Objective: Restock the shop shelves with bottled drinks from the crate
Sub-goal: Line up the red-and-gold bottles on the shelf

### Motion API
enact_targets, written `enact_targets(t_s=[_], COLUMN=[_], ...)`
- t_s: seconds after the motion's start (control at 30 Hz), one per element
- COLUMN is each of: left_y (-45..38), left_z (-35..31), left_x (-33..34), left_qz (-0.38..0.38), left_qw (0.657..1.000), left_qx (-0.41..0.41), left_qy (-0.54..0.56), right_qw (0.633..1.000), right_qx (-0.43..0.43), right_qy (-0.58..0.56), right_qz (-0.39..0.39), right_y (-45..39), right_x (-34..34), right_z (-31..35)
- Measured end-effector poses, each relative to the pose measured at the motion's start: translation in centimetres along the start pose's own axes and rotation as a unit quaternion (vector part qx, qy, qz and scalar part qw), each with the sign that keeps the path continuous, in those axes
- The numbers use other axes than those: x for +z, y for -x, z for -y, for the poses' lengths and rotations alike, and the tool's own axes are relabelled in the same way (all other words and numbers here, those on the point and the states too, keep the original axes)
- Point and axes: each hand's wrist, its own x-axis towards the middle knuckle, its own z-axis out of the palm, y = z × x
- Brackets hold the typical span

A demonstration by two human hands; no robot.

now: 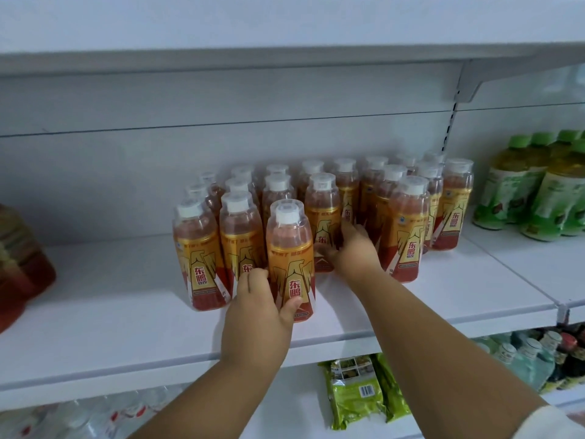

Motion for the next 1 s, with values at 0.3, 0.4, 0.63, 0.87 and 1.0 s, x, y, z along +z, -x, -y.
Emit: enact_targets(t_s=[0.3,0.4,0.63,0.87,1.0], left_y=[0.1,0.1,0.1,0.2,0.2], left_z=[0.2,0.1,0.1,0.4,0.4], left_x=[0.3,0.3,0.4,0.5,0.5], left_qz=[-0.006,-0.007,-0.008,-0.005,-0.007], left_qw=[1.000,1.000,1.000,1.000,1.000], left_qx=[0.001,-0.001,0.004,0.005,0.008], left_qy=[-0.002,0.000,0.004,0.002,0.007], right_qw=[1.000,1.000,0.999,0.997,0.998], right_qx=[-0.014,-0.013,-0.013,-0.022,-0.027], right_qy=[-0.008,-0.015,-0.034,-0.062,-0.052], right_qz=[-0.015,-0.016,-0.029,-0.036,-0.018], right_y=[-0.7,-0.9,-0.8,-0.8,-1.3], right_x=[0.6,0.7,1.2,1.4,1.3], right_z=[-0.4,-0.3,-0.2,-0.1,-0.5])
